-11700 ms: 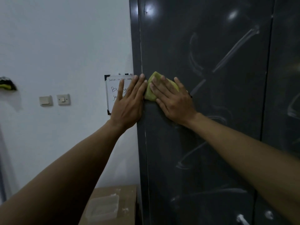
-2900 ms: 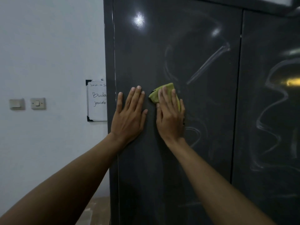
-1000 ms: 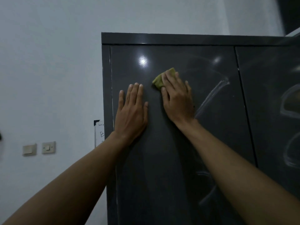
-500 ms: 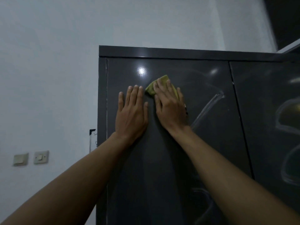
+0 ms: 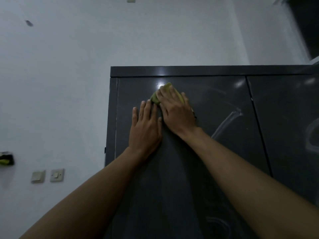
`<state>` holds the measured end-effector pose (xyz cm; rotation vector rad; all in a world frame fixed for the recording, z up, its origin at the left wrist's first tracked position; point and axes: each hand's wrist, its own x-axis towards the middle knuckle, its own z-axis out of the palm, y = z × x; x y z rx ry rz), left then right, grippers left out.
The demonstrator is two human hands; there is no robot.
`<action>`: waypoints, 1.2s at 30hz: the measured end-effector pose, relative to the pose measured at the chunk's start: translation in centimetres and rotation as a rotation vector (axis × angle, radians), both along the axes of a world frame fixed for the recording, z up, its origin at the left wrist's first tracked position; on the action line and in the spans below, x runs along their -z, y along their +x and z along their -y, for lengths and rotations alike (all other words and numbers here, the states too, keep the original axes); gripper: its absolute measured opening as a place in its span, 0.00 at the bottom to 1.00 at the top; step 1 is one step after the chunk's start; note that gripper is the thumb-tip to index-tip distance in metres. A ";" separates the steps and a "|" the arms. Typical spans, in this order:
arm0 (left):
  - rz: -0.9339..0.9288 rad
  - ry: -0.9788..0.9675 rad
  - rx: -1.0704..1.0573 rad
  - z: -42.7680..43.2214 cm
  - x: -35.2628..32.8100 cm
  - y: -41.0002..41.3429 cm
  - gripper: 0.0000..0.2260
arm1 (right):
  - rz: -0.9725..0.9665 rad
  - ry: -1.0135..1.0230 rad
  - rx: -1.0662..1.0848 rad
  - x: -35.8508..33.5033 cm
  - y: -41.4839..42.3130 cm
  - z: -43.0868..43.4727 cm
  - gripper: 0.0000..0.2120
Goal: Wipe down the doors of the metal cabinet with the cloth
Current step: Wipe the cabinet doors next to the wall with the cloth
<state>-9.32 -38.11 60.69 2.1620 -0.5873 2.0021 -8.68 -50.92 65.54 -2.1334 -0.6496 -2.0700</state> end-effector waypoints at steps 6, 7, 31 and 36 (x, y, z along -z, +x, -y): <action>-0.020 -0.041 -0.028 0.7 -0.3 0.1 0.24 | 0.000 0.138 0.037 -3.3 0.2 1.6 0.22; -0.021 -0.039 -0.027 0.6 -0.2 0.1 0.24 | 0.007 0.197 0.037 -3.1 0.3 1.6 0.22; 0.077 0.057 0.009 3.7 -1.5 0.9 0.24 | 0.003 0.029 0.199 -5.9 -0.2 7.9 0.25; 0.067 0.049 0.046 3.9 -1.7 0.9 0.24 | 0.001 0.395 0.114 -2.6 0.7 6.7 0.25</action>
